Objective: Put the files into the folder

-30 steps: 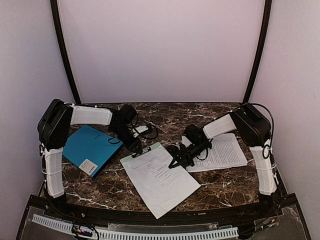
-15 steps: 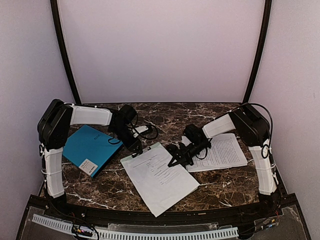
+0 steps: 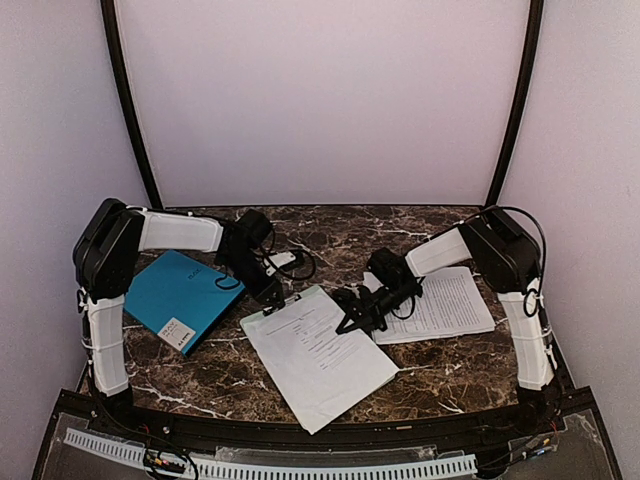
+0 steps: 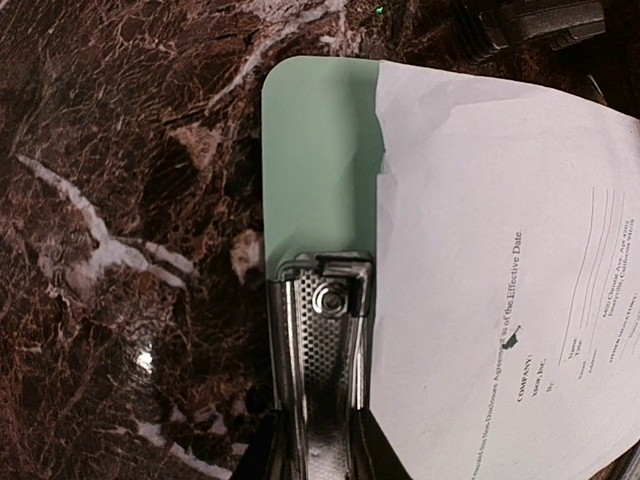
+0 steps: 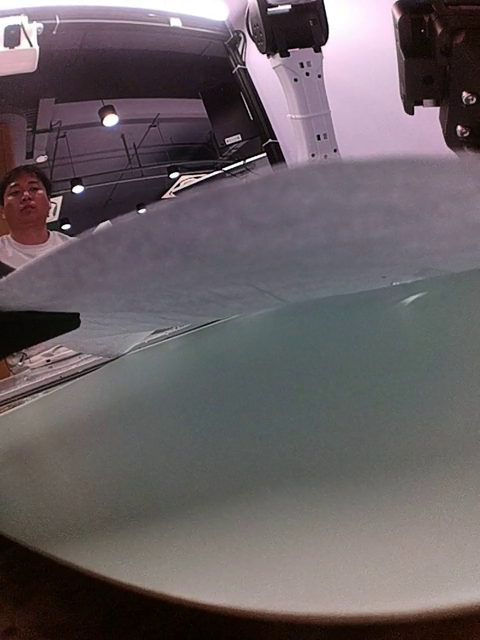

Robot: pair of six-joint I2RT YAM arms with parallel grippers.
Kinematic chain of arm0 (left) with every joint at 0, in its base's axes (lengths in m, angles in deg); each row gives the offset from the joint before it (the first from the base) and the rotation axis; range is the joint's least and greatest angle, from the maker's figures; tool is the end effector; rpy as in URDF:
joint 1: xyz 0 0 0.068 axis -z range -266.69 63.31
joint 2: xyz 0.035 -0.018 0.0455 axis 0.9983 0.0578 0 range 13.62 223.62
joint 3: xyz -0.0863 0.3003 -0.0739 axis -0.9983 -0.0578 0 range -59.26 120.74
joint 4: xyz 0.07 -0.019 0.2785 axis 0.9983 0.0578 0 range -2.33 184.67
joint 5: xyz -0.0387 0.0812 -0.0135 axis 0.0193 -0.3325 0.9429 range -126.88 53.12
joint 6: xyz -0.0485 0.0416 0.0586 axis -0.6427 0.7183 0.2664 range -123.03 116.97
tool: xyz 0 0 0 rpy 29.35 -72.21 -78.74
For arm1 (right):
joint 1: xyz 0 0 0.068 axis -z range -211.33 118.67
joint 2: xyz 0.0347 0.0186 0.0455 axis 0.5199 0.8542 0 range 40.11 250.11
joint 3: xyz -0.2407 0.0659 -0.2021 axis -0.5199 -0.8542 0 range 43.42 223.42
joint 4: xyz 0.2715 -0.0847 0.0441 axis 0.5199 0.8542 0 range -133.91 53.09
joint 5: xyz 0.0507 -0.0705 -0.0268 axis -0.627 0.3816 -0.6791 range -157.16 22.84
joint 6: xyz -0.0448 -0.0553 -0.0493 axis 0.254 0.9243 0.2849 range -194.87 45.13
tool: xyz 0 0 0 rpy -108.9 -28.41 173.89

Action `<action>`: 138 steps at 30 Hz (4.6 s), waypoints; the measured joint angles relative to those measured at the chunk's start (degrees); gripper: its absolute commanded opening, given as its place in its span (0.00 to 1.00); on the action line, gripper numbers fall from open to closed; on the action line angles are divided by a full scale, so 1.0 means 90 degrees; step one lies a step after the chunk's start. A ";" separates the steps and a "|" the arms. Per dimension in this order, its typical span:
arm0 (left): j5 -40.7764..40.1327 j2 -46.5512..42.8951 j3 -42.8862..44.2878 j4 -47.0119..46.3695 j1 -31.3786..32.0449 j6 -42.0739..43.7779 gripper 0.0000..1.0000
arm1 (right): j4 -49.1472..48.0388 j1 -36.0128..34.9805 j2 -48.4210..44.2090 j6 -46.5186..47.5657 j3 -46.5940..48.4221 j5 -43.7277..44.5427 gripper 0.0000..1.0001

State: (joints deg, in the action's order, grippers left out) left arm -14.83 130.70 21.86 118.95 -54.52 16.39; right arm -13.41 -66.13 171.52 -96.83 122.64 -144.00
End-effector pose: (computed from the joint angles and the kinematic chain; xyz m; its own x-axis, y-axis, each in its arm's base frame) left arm 0.3867 -0.2773 0.1472 -0.5312 0.6981 -0.4800 0.8409 0.5038 -0.1979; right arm 0.3300 0.3202 0.0792 -0.8420 -0.4816 0.2432 0.0897 0.3196 0.9433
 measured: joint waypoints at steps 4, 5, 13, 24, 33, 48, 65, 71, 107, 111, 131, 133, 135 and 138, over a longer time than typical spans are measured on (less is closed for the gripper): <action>-0.0005 -0.0066 -0.0090 -0.0051 0.0000 0.0017 0.01 | -0.0078 0.0000 -0.0066 0.0010 -0.0068 0.0121 0.00; -0.0002 -0.0092 -0.0107 -0.0051 0.0000 0.0032 0.01 | -0.0087 0.0000 -0.0085 0.0015 -0.0083 0.0170 0.00; -0.0007 -0.0177 -0.0114 -0.0126 0.0000 0.0053 0.01 | 0.0010 0.0000 -0.0277 0.0019 -0.0087 0.0969 0.00; -0.0044 -0.0192 -0.0124 -0.0146 0.0000 0.0051 0.01 | 0.0369 -0.0002 -0.0471 0.0029 0.0053 0.2251 0.00; -0.0070 -0.0192 -0.0153 -0.0160 0.0000 0.0034 0.01 | 0.0503 -0.0056 -0.0602 -0.0007 0.0056 0.2594 0.00; -0.0396 -0.0204 -0.0158 -0.0323 0.0168 -0.0066 0.01 | 0.1224 -0.0403 -0.0590 0.0027 0.0554 0.3092 0.00; -0.0682 -0.0682 -0.0437 -0.0678 0.0243 -0.0027 0.44 | 0.1367 -0.0454 -0.0607 0.0036 0.0369 0.2905 0.00; -0.0675 -0.0772 -0.0437 -0.0704 0.0243 0.0155 0.54 | 0.1496 -0.0454 -0.0627 0.0051 0.0338 0.2880 0.00; -0.0578 0.0017 -0.0034 -0.0277 0.0534 0.0835 0.44 | 0.2263 -0.0454 -0.0845 0.0646 0.0449 0.3691 0.00; -0.0670 0.0036 0.0022 -0.0180 0.0602 0.0857 0.32 | 0.2263 -0.0454 -0.0845 0.0678 0.0449 0.3696 0.00; -0.0590 0.0075 0.0092 -0.0090 0.0665 0.0435 0.01 | 0.2259 -0.0454 -0.0838 0.0763 0.0461 0.3738 0.00; -0.0568 0.0075 0.0090 -0.0102 0.0665 0.0362 0.01 | 0.2256 -0.0454 -0.0840 0.0767 0.0427 0.3730 0.00; -0.0532 0.0075 0.0070 -0.0138 0.0661 0.0279 0.01 | 0.2254 -0.0454 -0.0855 0.0767 0.0364 0.3711 0.00; -0.0423 0.0075 0.0044 -0.0211 0.0631 0.0153 0.01 | 0.2246 -0.0454 -0.0947 0.0767 0.0194 0.3706 0.00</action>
State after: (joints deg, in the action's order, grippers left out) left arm -18.64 131.38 22.26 117.05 -48.84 17.77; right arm 6.81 -70.22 163.00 -89.92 124.39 -110.65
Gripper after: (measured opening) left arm 0.205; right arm 0.004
